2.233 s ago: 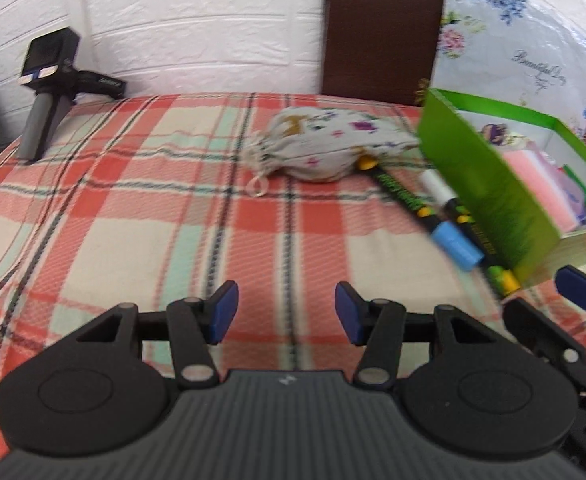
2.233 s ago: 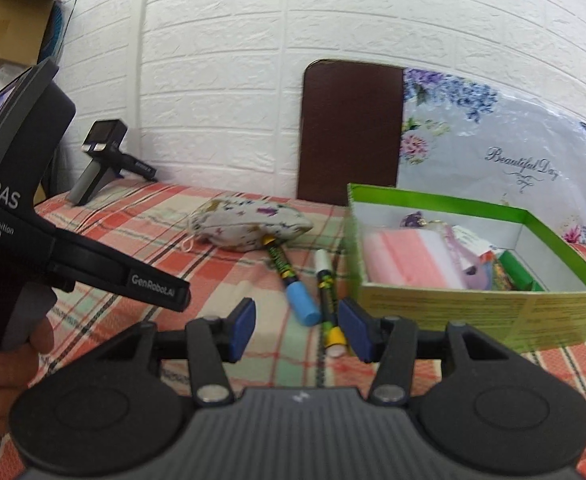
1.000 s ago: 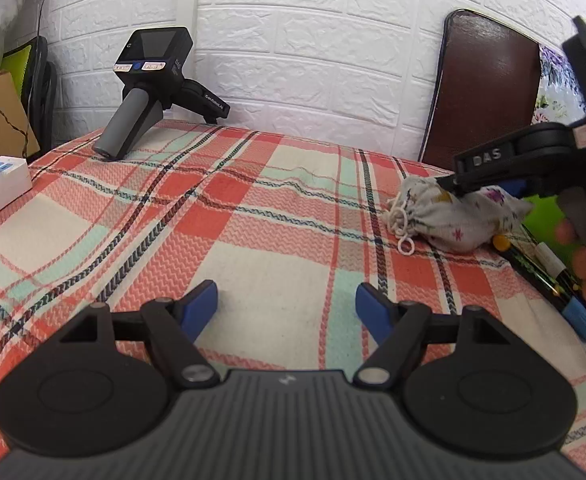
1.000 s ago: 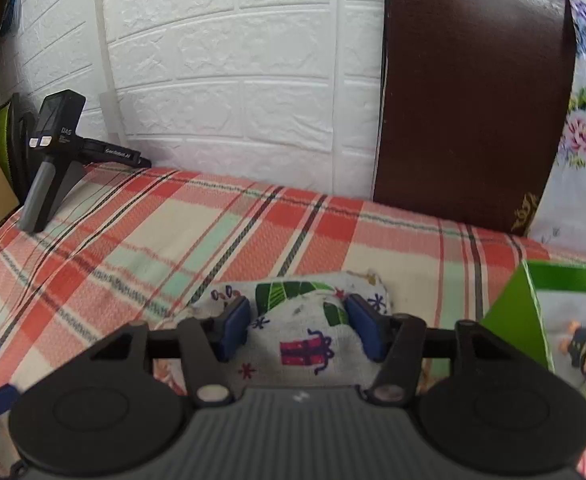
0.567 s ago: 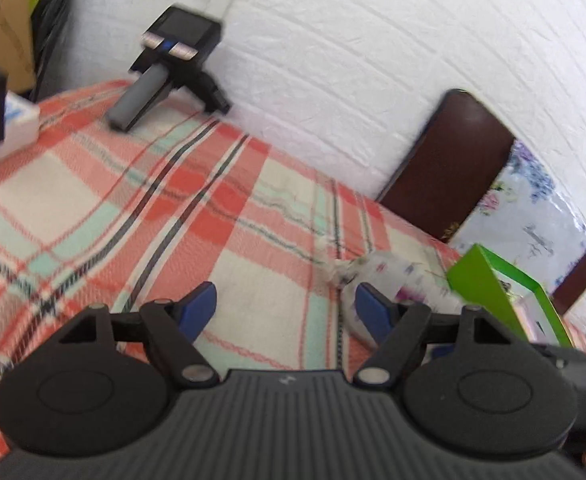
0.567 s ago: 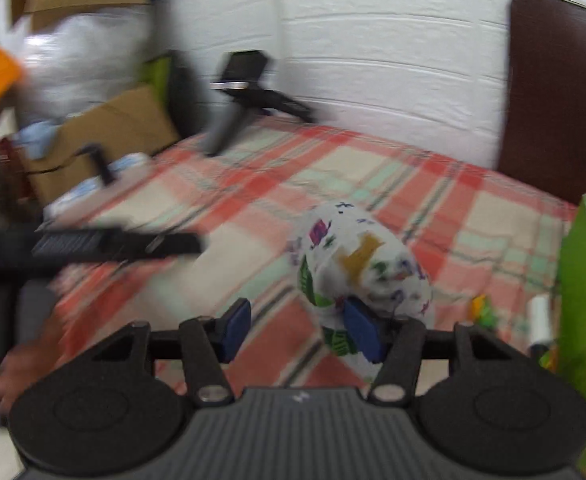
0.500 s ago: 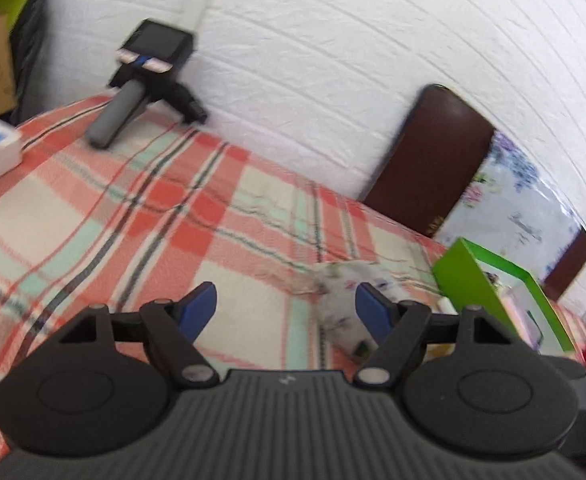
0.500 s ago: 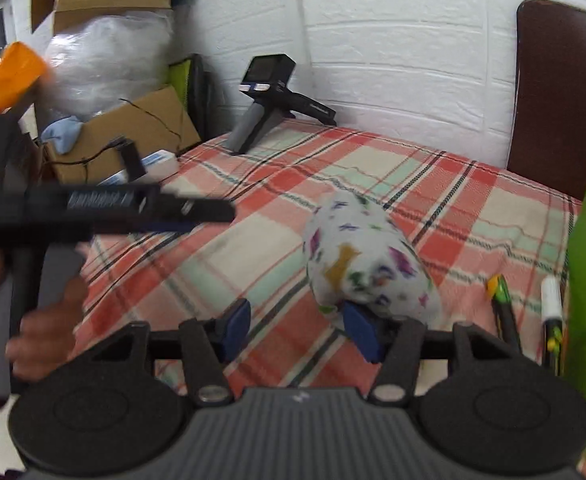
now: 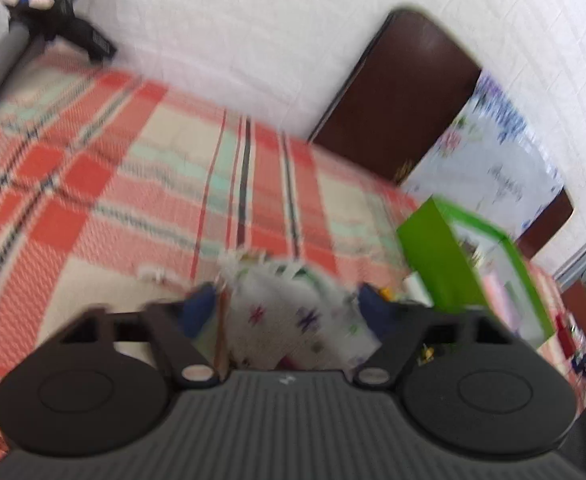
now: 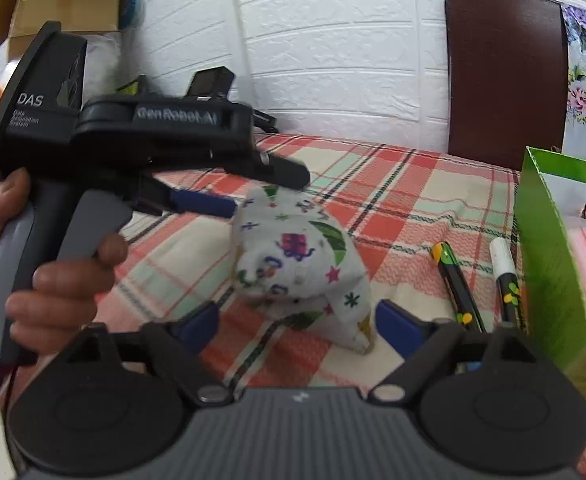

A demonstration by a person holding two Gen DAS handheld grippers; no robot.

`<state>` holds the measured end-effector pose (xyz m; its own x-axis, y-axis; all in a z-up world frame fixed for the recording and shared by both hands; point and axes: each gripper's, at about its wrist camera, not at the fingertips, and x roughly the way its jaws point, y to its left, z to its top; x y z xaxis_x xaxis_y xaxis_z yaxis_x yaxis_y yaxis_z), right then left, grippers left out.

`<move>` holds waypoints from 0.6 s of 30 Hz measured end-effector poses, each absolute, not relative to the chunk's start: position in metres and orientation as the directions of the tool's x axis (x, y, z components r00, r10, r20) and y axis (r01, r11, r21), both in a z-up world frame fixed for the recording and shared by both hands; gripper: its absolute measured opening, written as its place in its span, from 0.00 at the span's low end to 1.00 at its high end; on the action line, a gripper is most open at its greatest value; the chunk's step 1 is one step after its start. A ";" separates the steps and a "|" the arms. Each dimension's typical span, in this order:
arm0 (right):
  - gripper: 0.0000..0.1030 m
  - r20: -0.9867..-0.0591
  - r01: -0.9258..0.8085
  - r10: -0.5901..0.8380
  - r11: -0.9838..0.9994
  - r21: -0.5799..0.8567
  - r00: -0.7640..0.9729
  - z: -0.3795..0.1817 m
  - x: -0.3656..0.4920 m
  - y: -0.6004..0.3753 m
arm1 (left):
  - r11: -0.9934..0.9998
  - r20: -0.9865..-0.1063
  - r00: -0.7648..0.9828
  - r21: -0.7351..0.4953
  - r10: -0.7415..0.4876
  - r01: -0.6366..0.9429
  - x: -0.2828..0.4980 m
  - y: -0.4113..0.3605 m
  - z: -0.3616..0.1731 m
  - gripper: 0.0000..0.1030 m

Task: Organize objects
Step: 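Carry the floral pouch into the green box and open the right gripper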

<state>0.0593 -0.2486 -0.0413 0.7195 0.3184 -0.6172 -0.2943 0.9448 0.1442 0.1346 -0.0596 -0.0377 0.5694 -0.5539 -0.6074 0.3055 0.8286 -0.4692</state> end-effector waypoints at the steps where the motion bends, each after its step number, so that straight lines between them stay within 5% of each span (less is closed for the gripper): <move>1: 0.83 -0.632 -0.283 0.316 0.946 0.156 0.708 -0.047 0.067 -0.245 | 0.814 -0.601 0.558 -0.501 -0.572 0.294 0.133 -0.055 -0.048 0.51; 9: 0.53 -0.601 -0.340 0.290 0.940 0.032 0.745 -0.052 0.037 -0.218 | 0.780 -0.550 0.589 -0.575 -0.592 0.246 0.088 -0.028 -0.044 0.42; 18: 0.49 -0.391 -0.138 0.063 0.976 -0.168 0.918 -0.009 -0.018 -0.250 | 0.669 -0.399 0.560 -0.597 -0.726 0.442 0.076 -0.087 0.014 0.41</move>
<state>-0.0179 -0.2503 -0.0088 0.9181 0.0626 -0.3914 -0.1380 0.9761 -0.1677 0.0760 -0.0874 0.0136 0.5602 -0.7261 -0.3987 0.4422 0.6691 -0.5973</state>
